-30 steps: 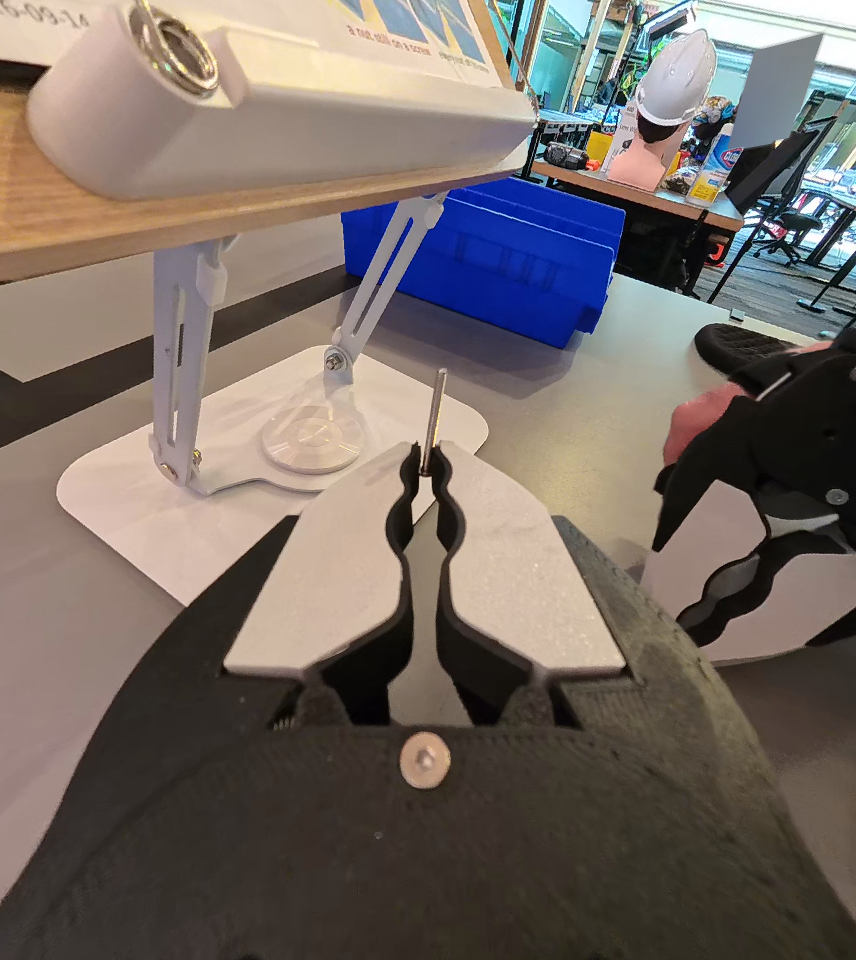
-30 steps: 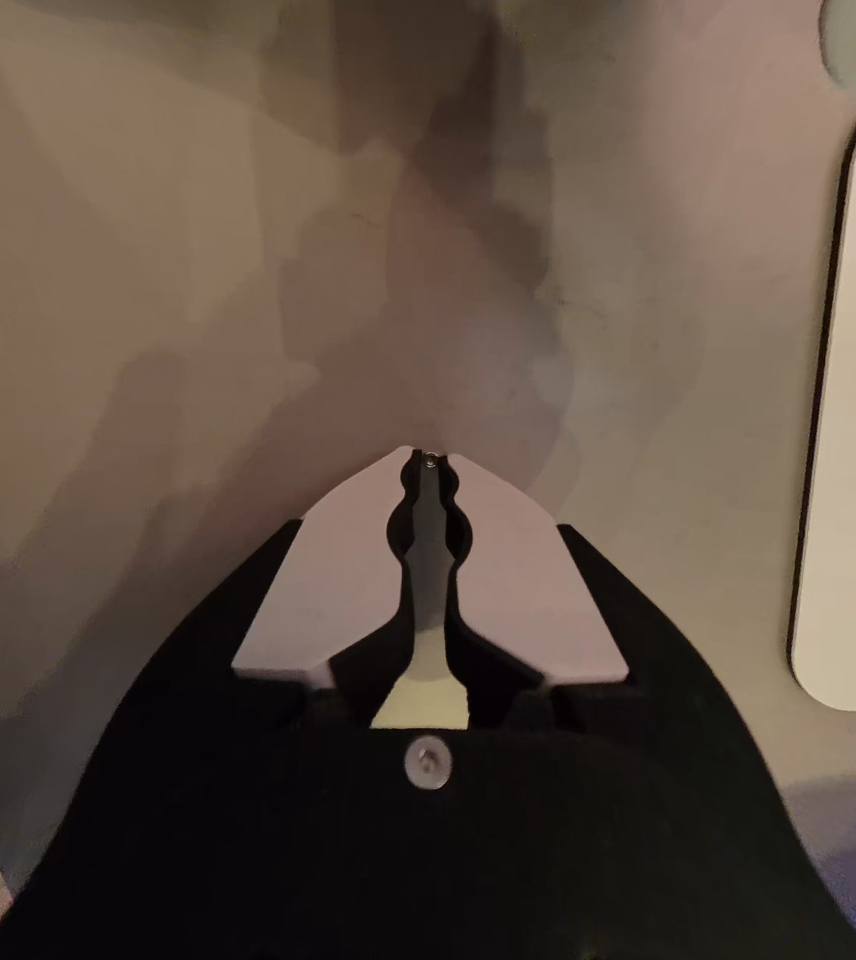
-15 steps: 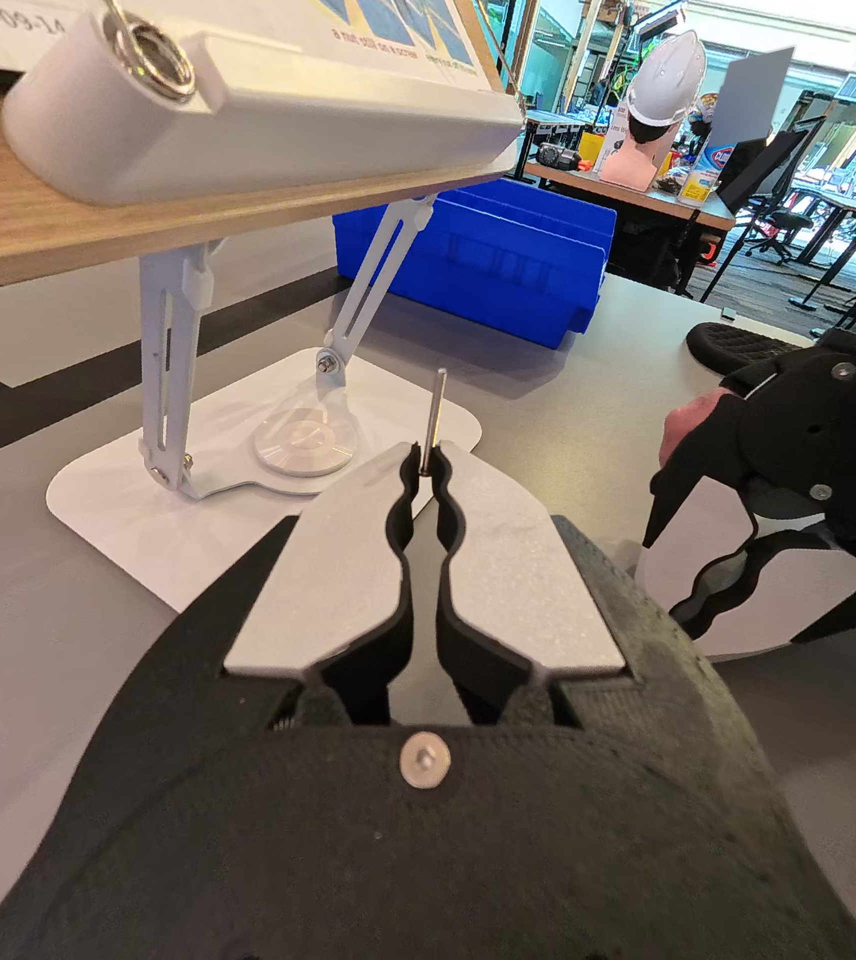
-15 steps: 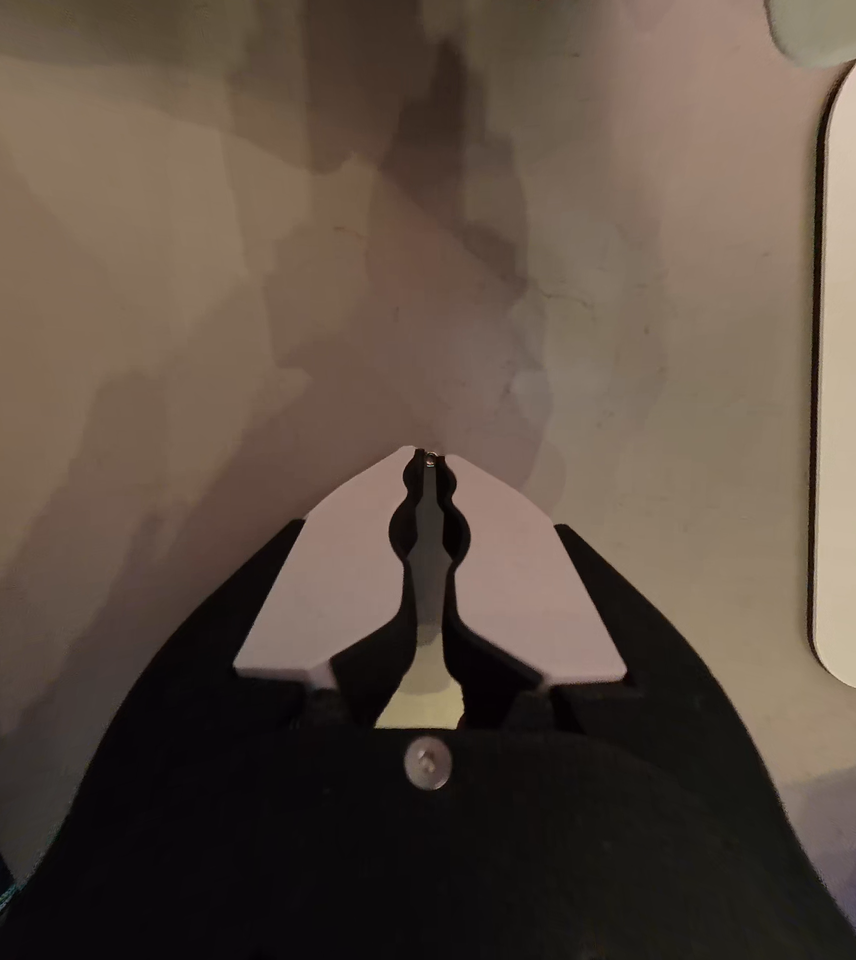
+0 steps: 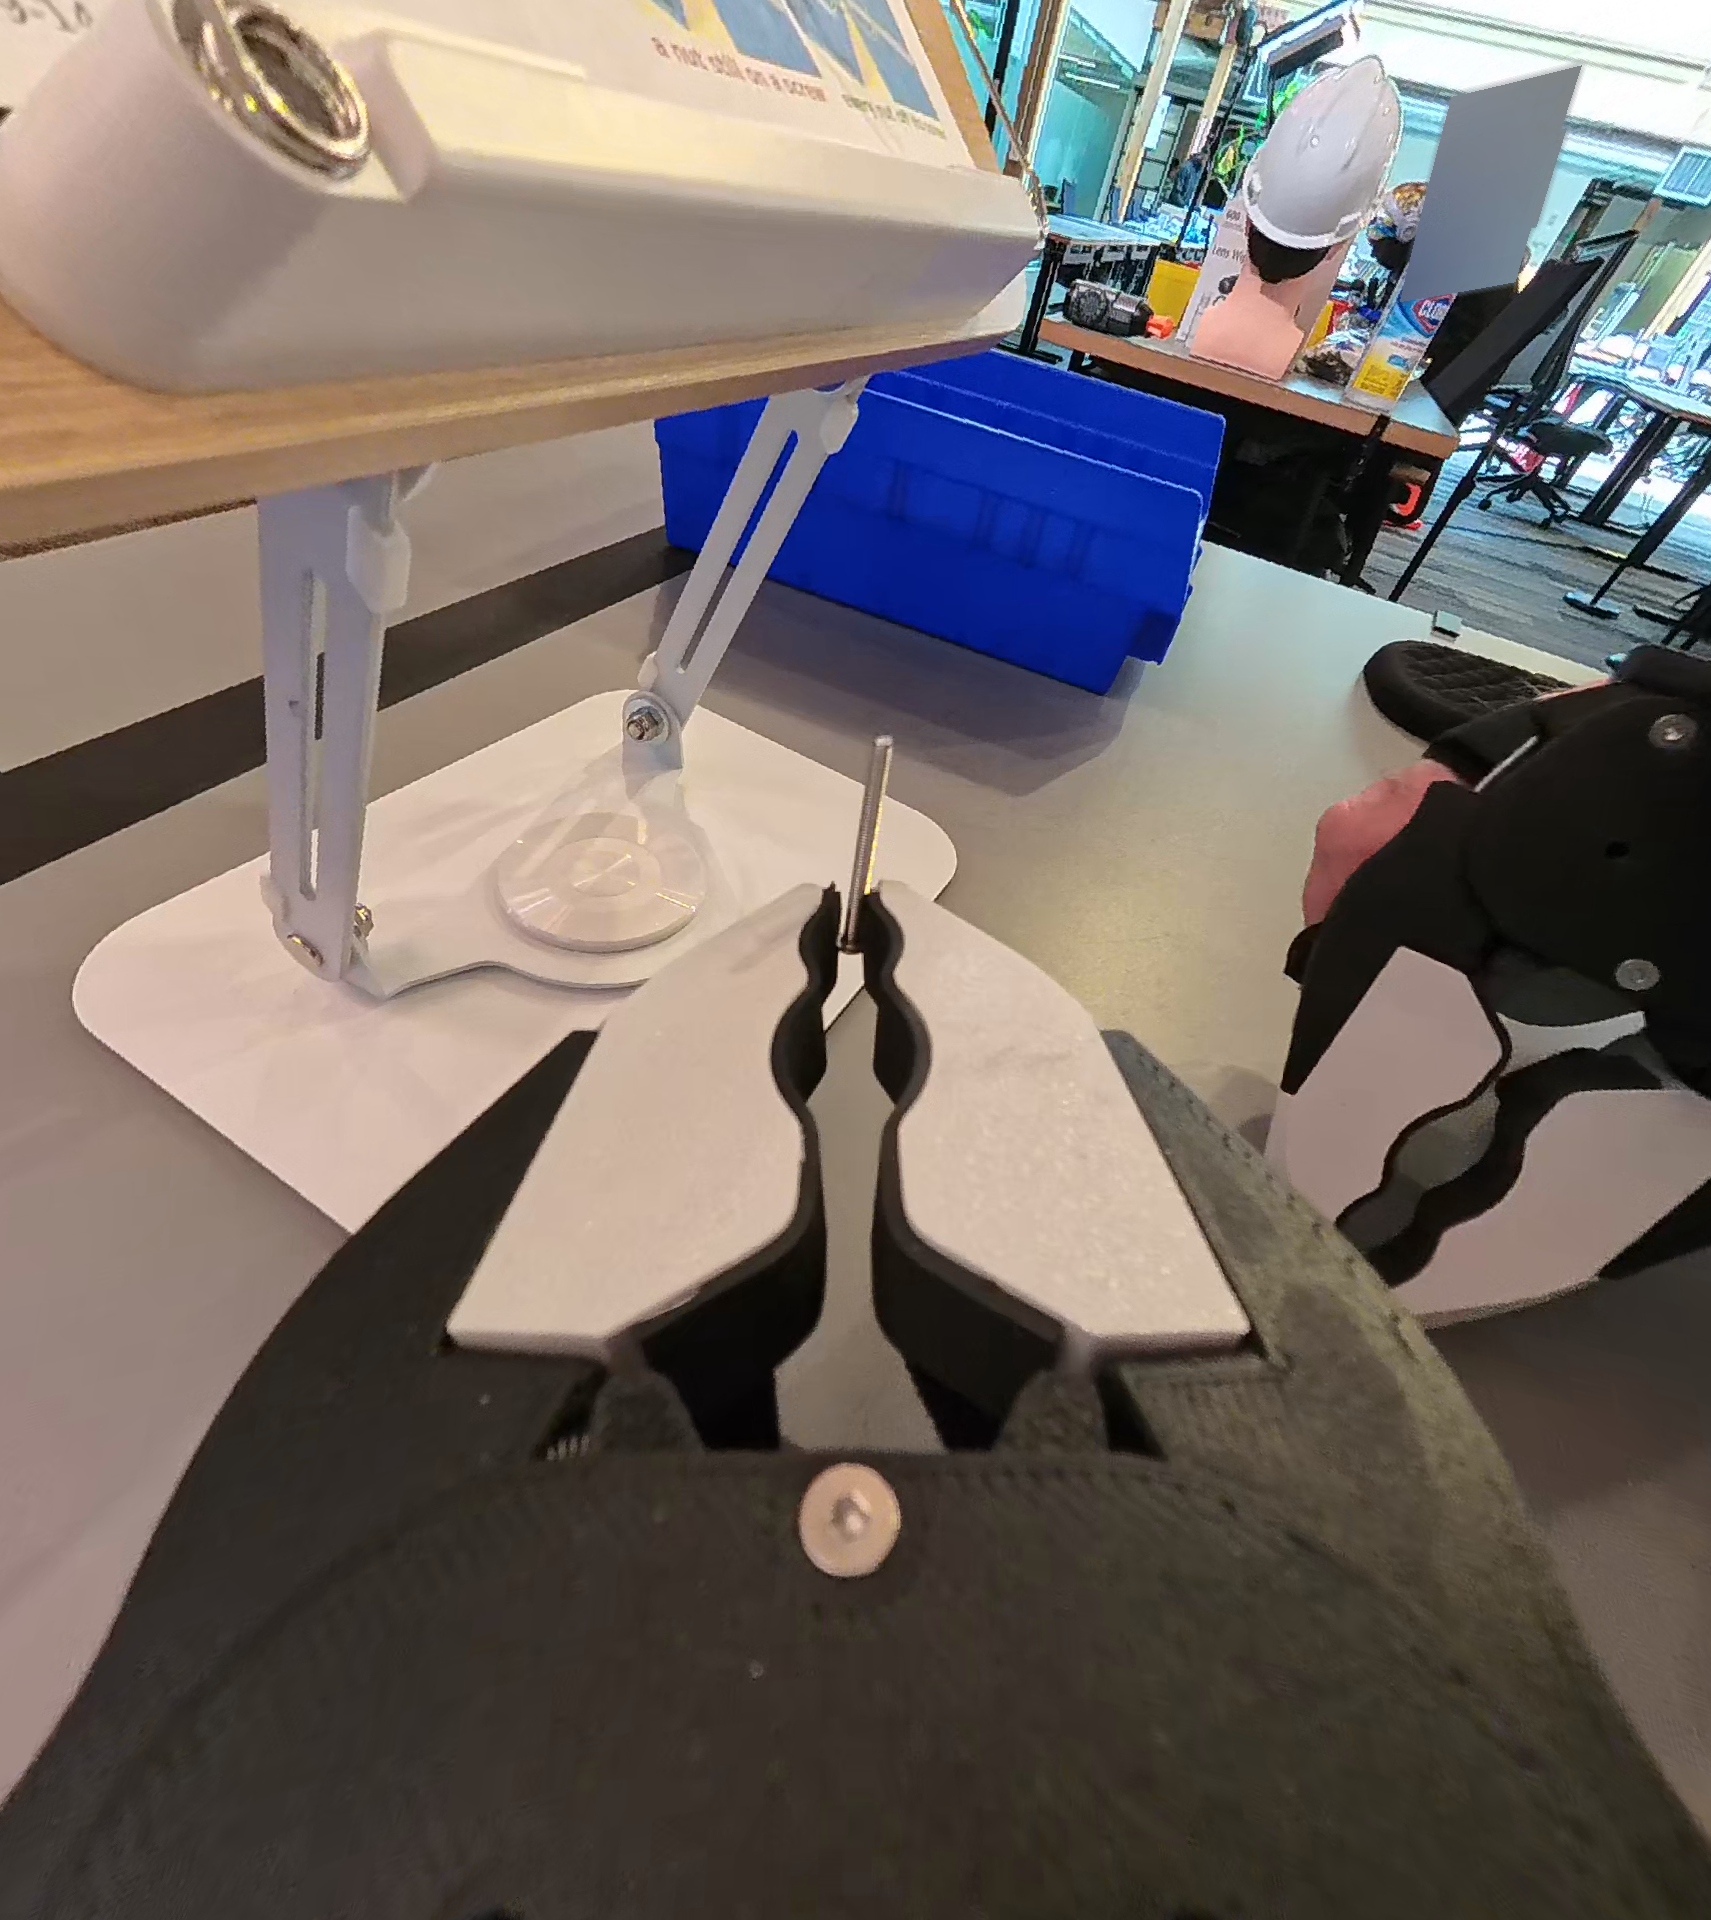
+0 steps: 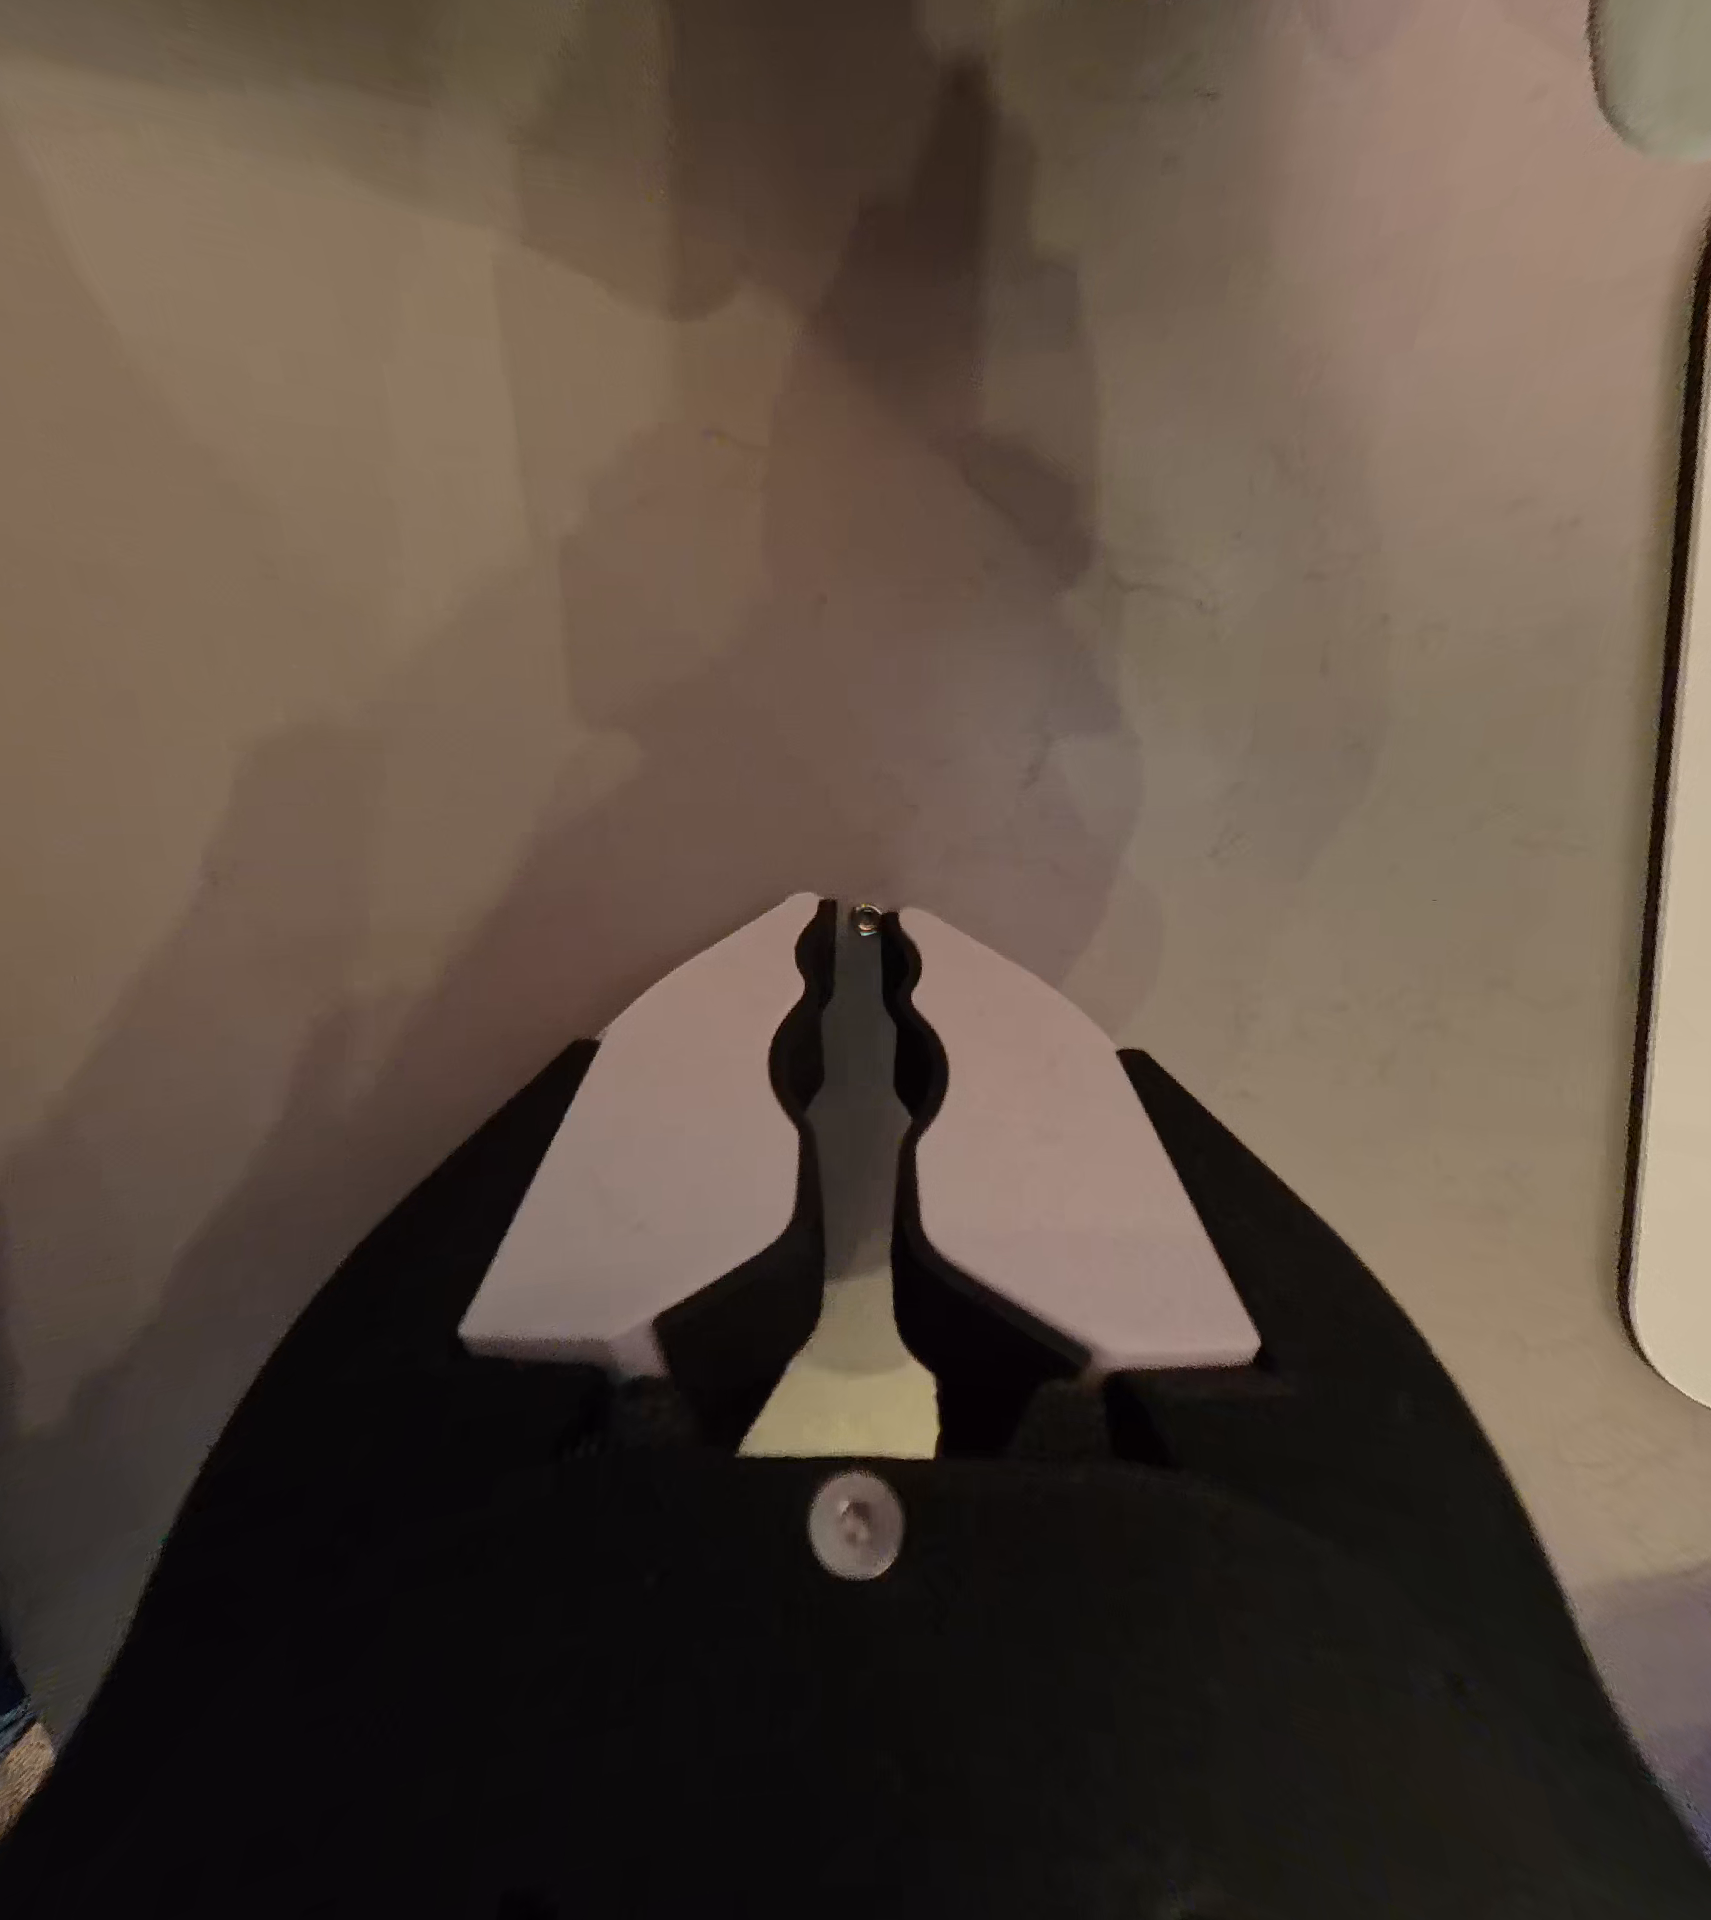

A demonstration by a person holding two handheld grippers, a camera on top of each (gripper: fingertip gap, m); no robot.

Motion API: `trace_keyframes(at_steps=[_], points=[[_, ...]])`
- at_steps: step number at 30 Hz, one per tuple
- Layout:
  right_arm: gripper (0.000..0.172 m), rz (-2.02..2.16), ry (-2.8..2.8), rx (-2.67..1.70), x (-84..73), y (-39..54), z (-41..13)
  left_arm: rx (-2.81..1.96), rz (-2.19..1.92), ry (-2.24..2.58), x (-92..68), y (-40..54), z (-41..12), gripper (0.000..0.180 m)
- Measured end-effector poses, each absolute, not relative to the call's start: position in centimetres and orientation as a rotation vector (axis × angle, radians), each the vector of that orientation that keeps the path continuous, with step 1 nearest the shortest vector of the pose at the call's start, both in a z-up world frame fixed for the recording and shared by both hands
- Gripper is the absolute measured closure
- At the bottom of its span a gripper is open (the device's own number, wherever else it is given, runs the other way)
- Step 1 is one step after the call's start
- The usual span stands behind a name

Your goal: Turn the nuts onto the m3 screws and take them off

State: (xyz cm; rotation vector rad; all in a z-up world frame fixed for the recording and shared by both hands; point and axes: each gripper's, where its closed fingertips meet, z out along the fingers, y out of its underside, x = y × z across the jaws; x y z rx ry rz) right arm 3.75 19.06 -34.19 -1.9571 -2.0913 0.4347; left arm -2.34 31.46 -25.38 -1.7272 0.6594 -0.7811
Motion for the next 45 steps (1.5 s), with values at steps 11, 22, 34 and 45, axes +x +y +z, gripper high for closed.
trace_keyframes(at_steps=[11,22,34,45], points=[[0.165,0.407,-2.071,-1.987,3.49,18.91,-34.21,-1.726,-0.792,0.660,-2.20,31.37,-25.38,0.177],[0.158,0.434,-2.152,-1.929,3.58,18.40,-34.17,-1.723,-0.796,0.658,-2.28,31.35,-25.31,0.177],[0.162,0.407,-2.309,-1.787,3.75,18.52,-34.24,-1.727,-0.803,0.659,-2.25,31.40,-25.45,0.177],[0.166,0.375,-2.417,-1.688,3.68,18.37,-34.29,-1.727,-0.800,0.659,-2.27,31.40,-25.42,0.177]])
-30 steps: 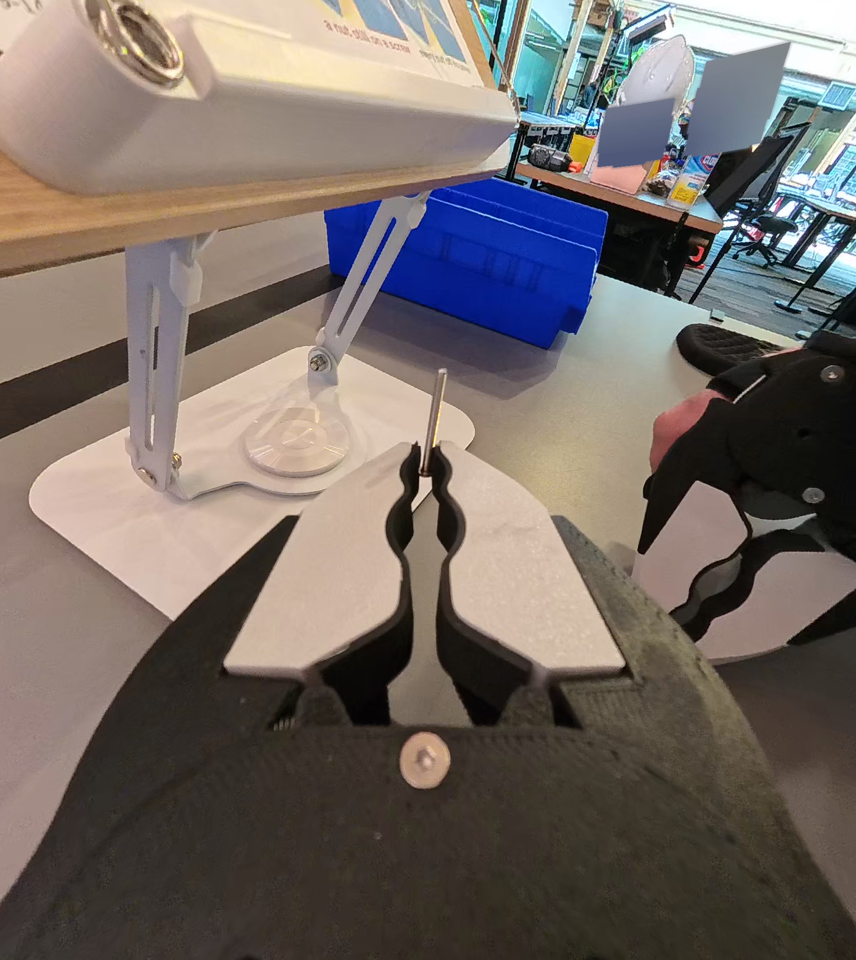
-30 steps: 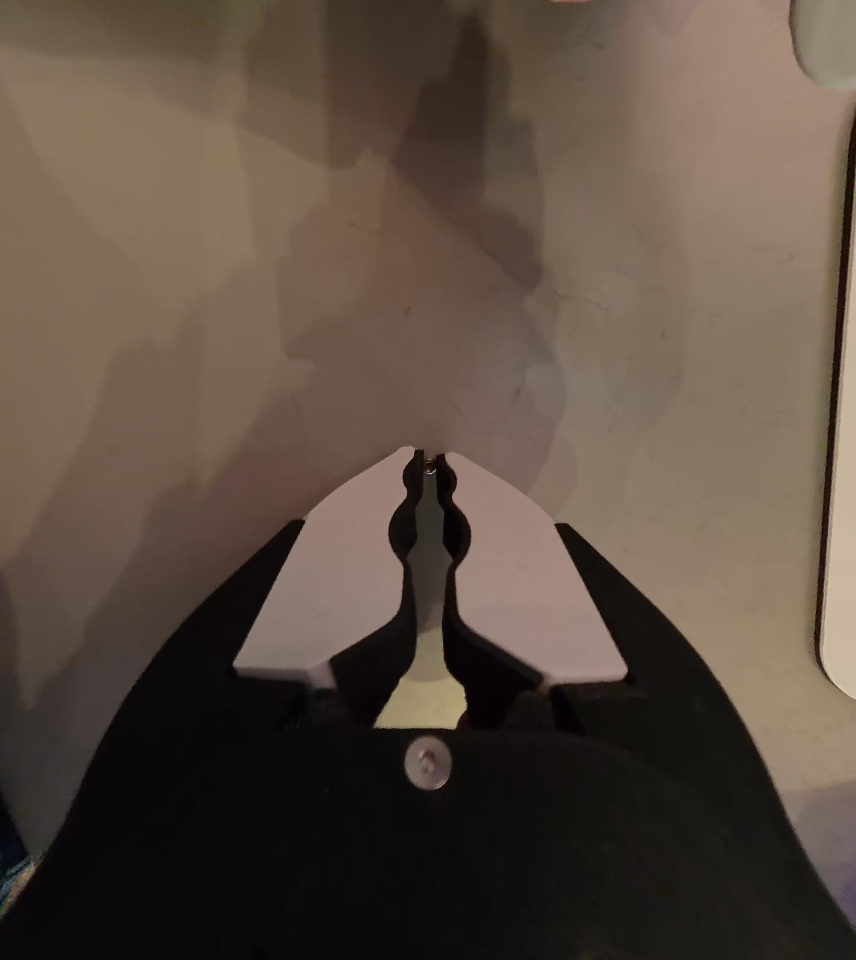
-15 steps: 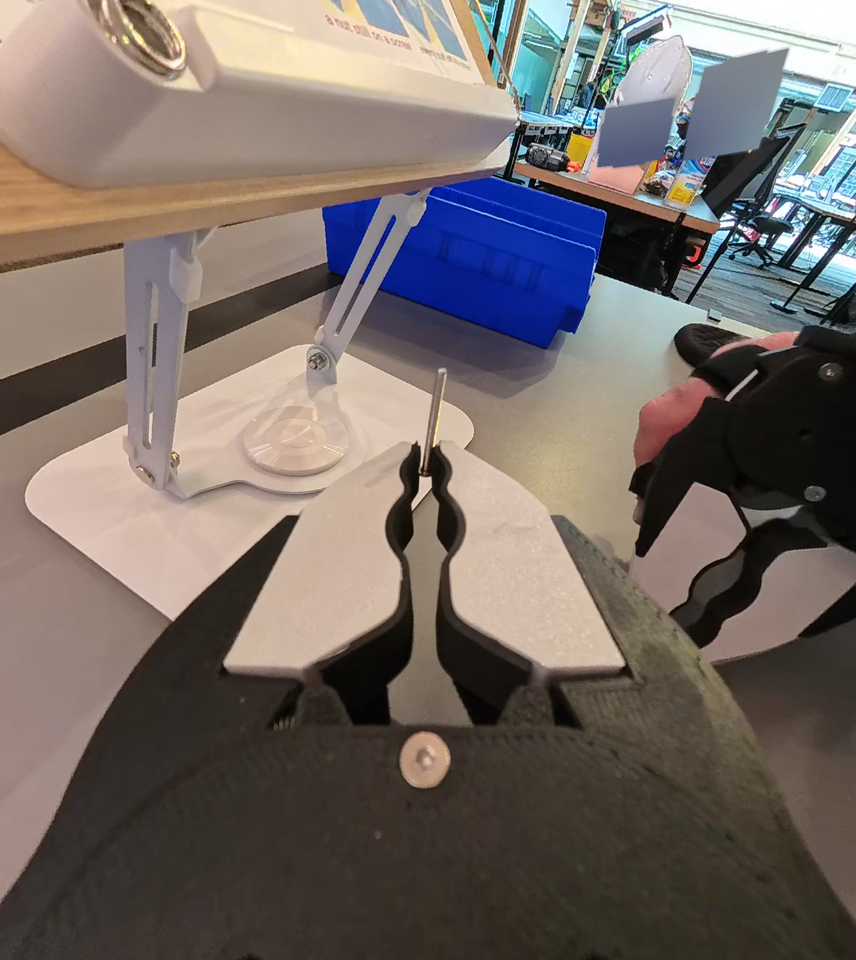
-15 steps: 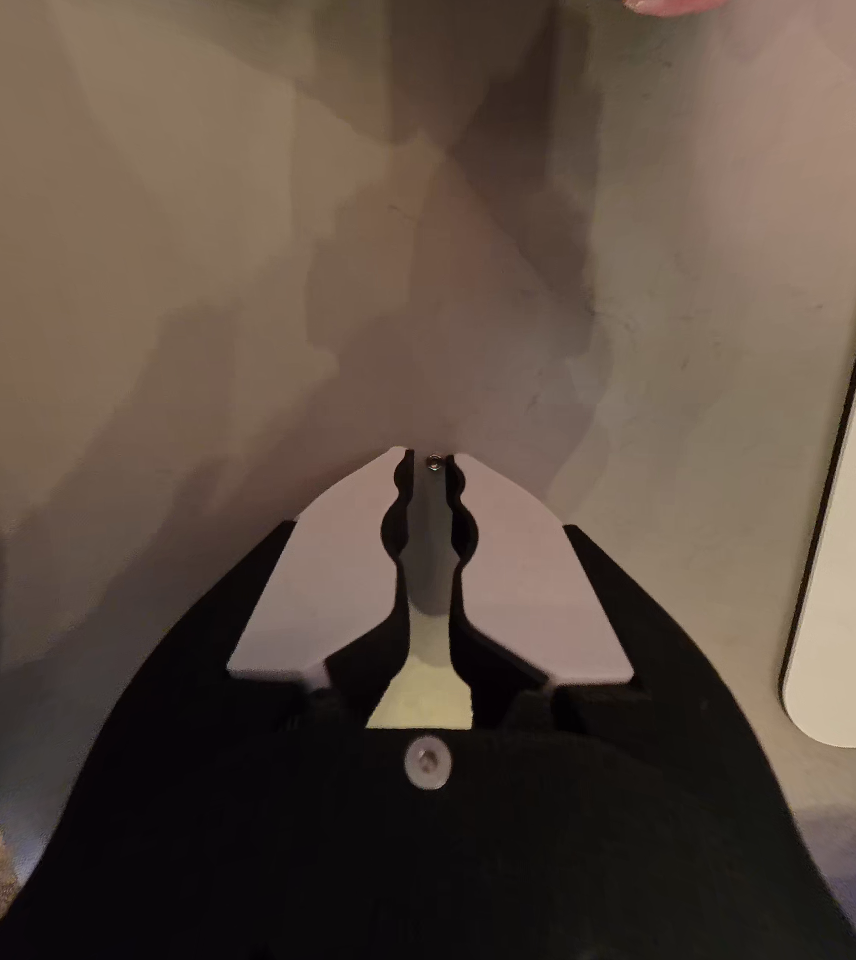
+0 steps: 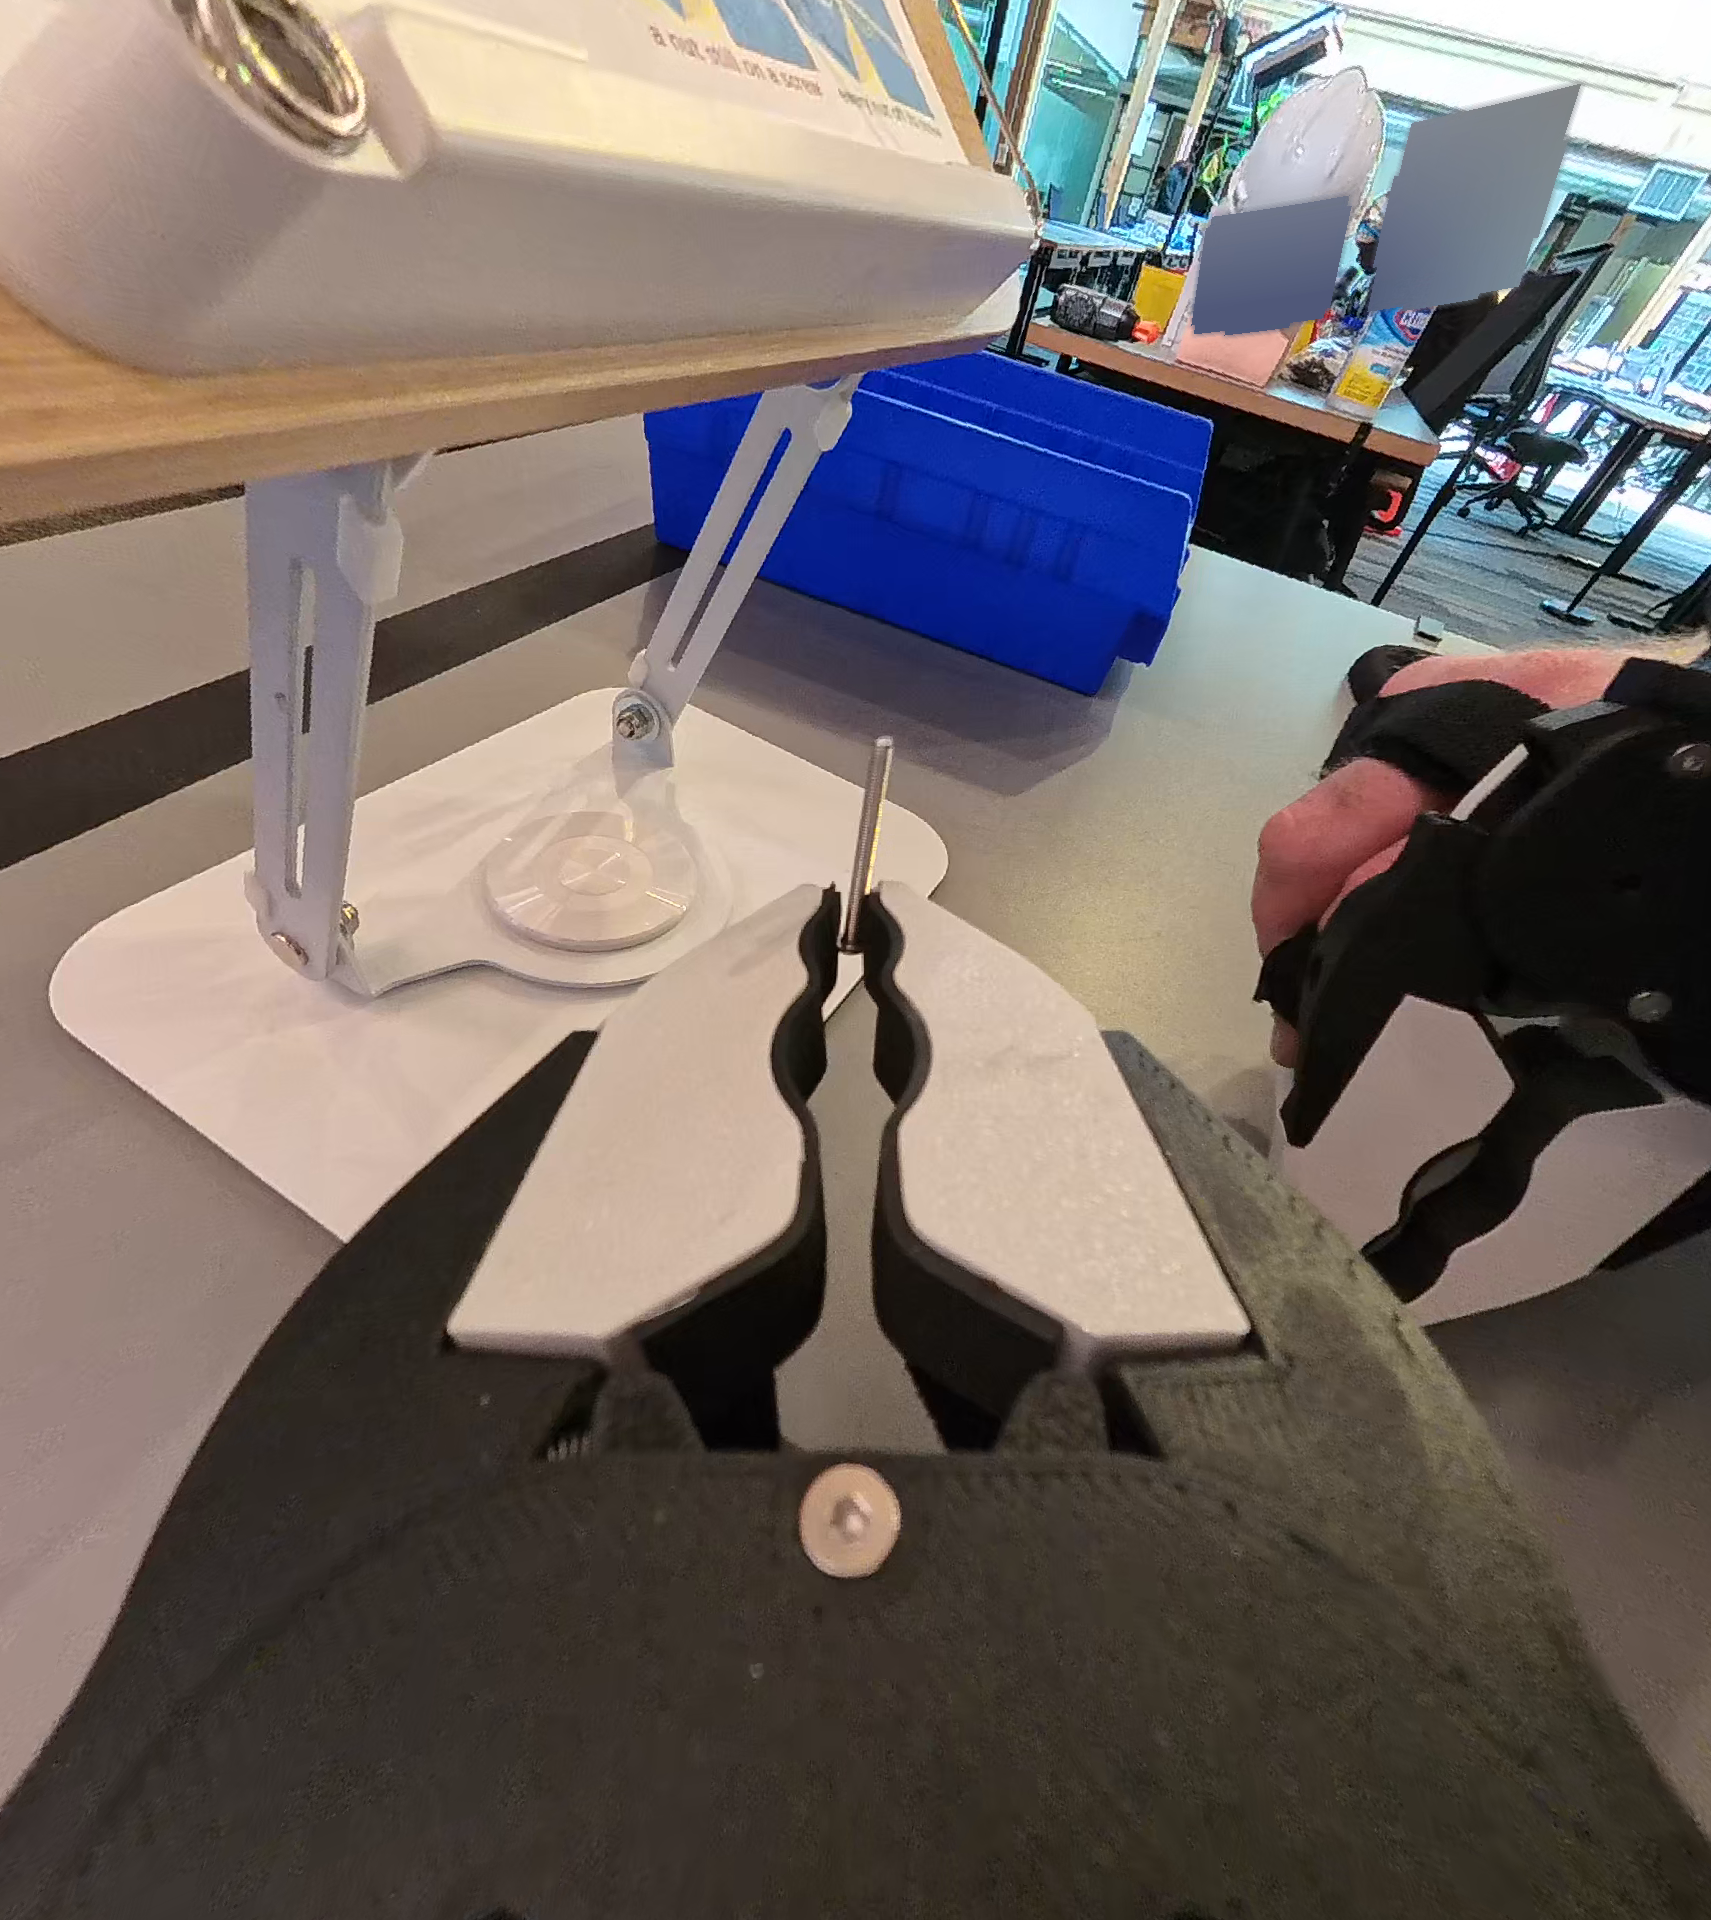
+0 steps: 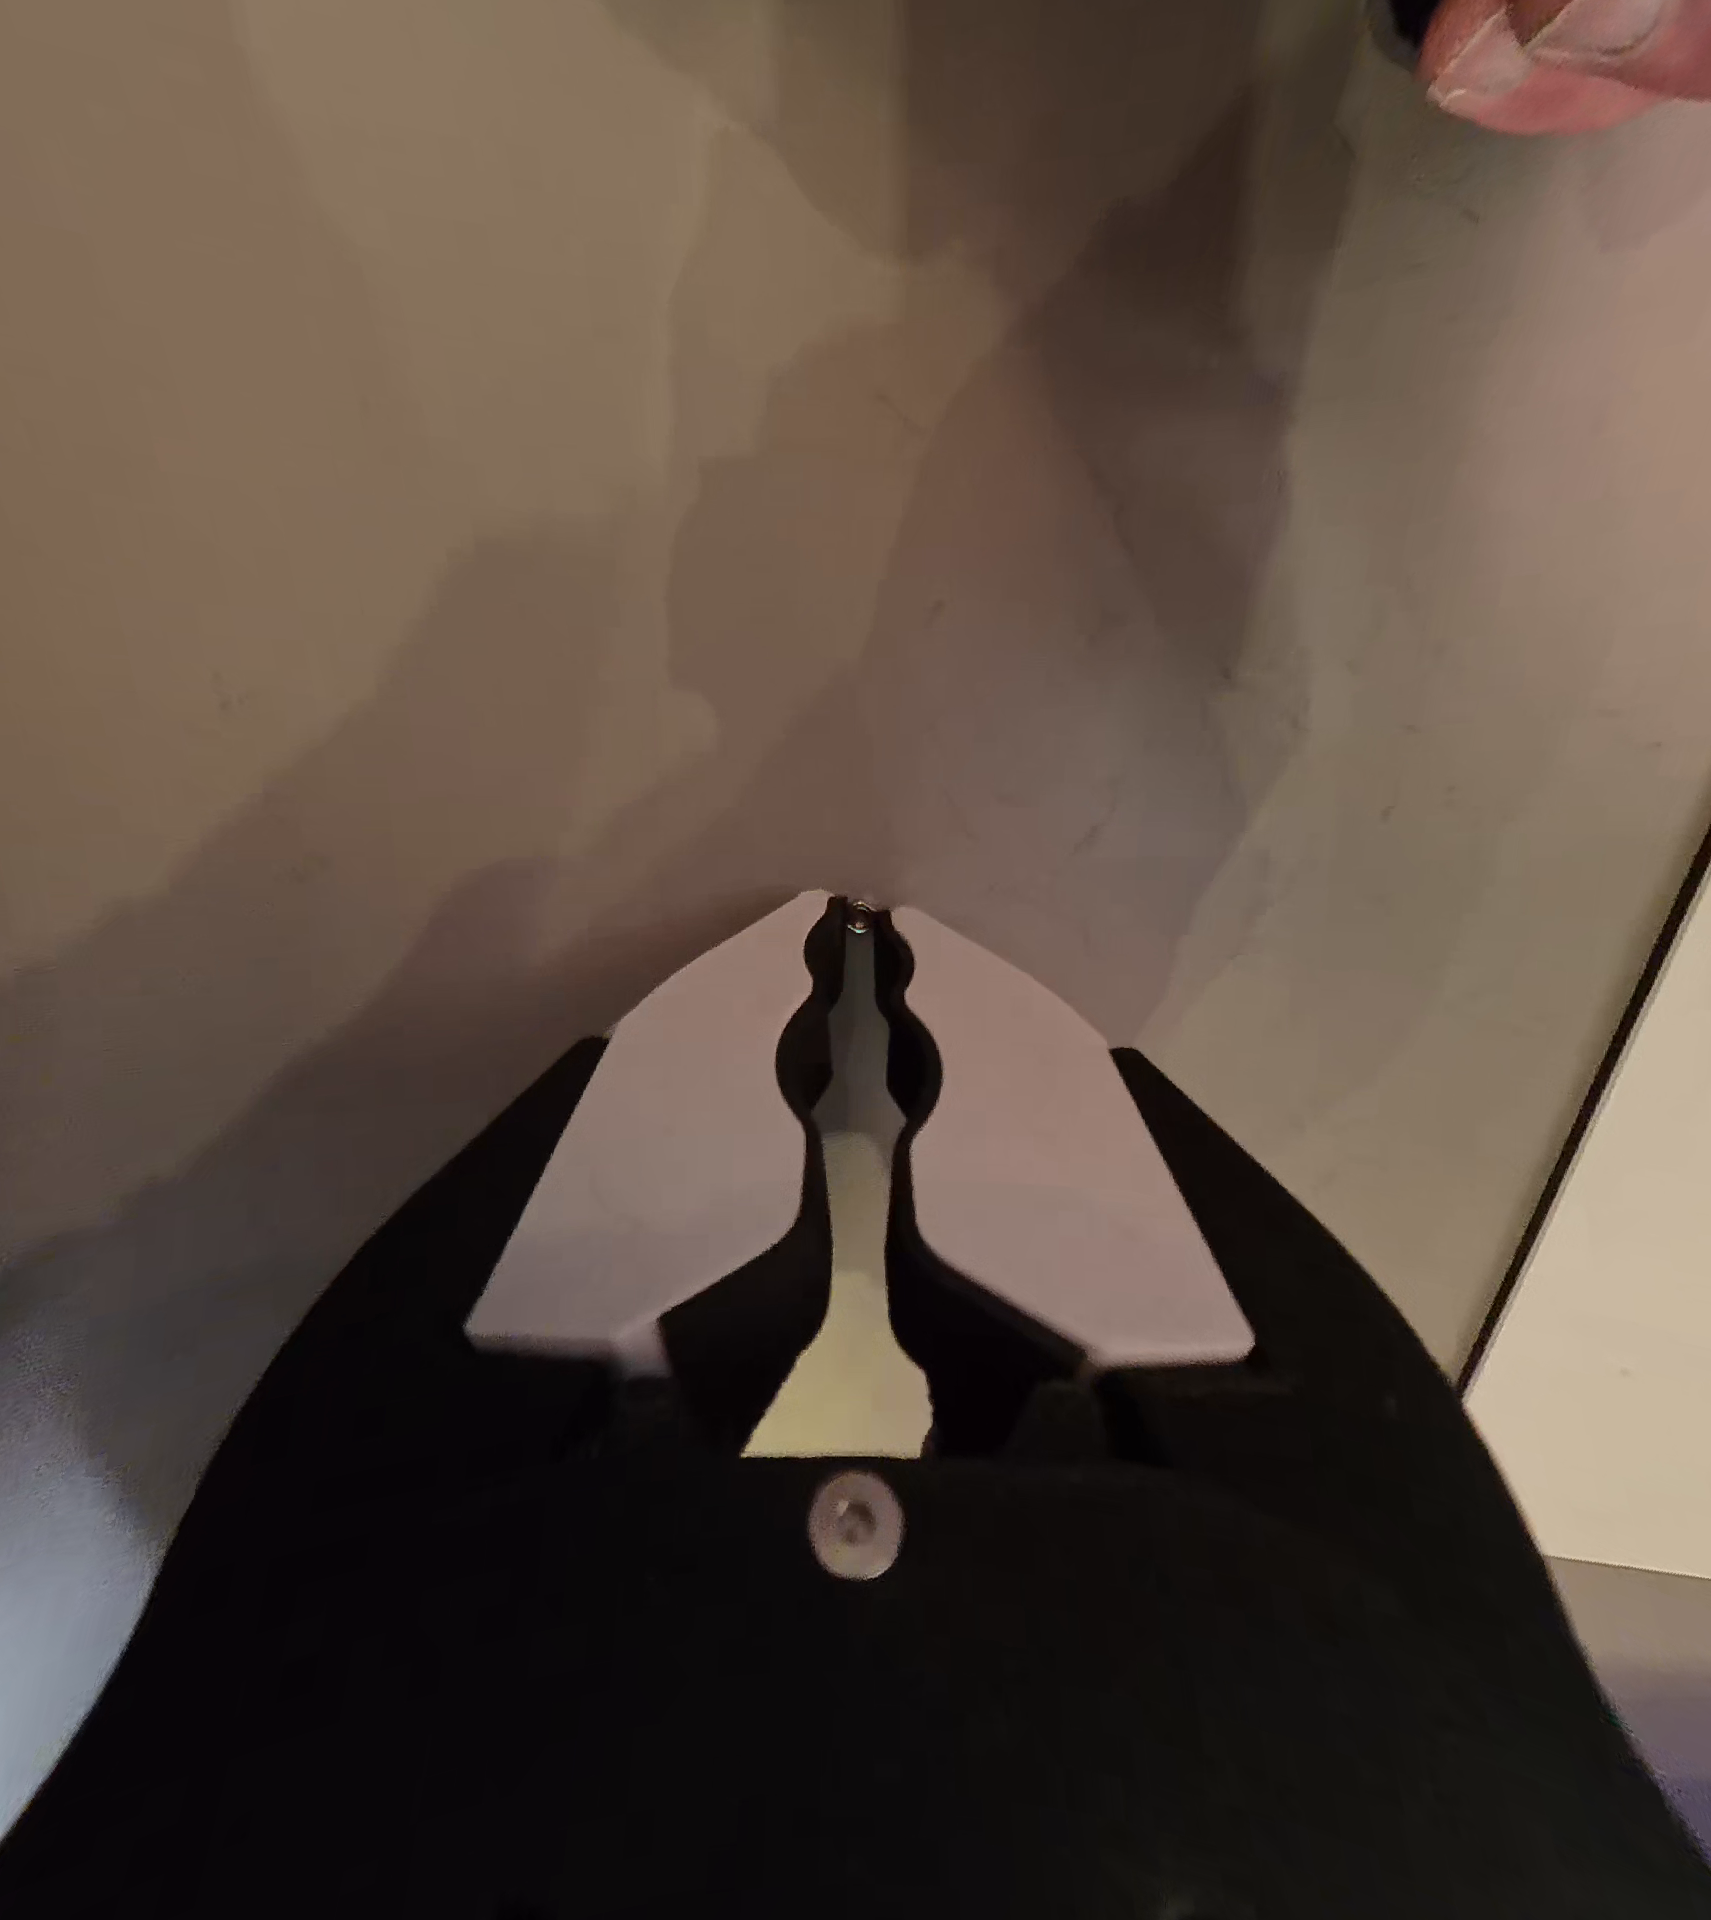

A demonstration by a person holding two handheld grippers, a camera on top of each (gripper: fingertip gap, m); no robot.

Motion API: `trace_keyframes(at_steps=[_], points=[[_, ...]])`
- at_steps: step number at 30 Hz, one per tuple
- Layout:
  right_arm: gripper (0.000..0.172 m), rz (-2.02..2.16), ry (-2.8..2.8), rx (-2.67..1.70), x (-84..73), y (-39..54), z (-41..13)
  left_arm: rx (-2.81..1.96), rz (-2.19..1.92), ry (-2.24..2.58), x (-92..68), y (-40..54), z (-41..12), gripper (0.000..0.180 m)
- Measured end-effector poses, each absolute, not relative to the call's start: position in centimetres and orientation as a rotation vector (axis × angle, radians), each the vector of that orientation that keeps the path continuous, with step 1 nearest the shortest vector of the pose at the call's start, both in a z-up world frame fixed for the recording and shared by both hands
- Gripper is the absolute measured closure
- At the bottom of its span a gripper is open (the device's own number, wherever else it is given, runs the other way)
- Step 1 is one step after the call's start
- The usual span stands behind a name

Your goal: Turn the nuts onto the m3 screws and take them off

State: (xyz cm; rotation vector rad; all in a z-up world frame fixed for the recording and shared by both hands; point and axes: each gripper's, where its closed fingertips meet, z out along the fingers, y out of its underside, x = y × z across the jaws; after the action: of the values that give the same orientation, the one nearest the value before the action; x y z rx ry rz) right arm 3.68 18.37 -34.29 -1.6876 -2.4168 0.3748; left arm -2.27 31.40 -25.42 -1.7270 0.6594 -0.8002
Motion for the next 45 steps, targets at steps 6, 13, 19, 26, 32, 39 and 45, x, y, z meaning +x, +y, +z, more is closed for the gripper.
trace_keyframes(at_steps=[6,13,19,26,32,39,45], points=[[0.167,0.391,-2.380,-1.695,3.6,18.5,-34.3,-1.726,-0.800,0.658,-2.3,31.4,-25.4,0.177],[0.167,0.425,-2.355,-1.699,3.5,18.5,-34.2,-1.728,-0.803,0.658,-2.3,31.4,-25.5,0.177],[0.167,0.470,-2.305,-1.701,3.3,19.1,-33.0,-1.733,-0.810,0.673,-2.0,31.3,-25.7,0.177],[0.167,0.548,-2.193,-1.694,3.8,21.3,-28.5,-1.732,-0.843,0.735,-0.6,30.4,-25.9,0.177],[0.167,0.563,-2.134,-1.650,3.9,23.7,-24.7,-1.711,-0.875,0.824,1.1,29.2,-26.0,0.177],[0.167,0.550,-2.127,-1.597,3.5,24.9,-22.6,-1.683,-0.881,0.952,3.0,27.5,-26.3,0.177],[0.167,0.528,-2.144,-1.563,3.4,25.1,-22.2,-1.673,-0.816,1.072,4.3,26.4,-27.0,0.177]])
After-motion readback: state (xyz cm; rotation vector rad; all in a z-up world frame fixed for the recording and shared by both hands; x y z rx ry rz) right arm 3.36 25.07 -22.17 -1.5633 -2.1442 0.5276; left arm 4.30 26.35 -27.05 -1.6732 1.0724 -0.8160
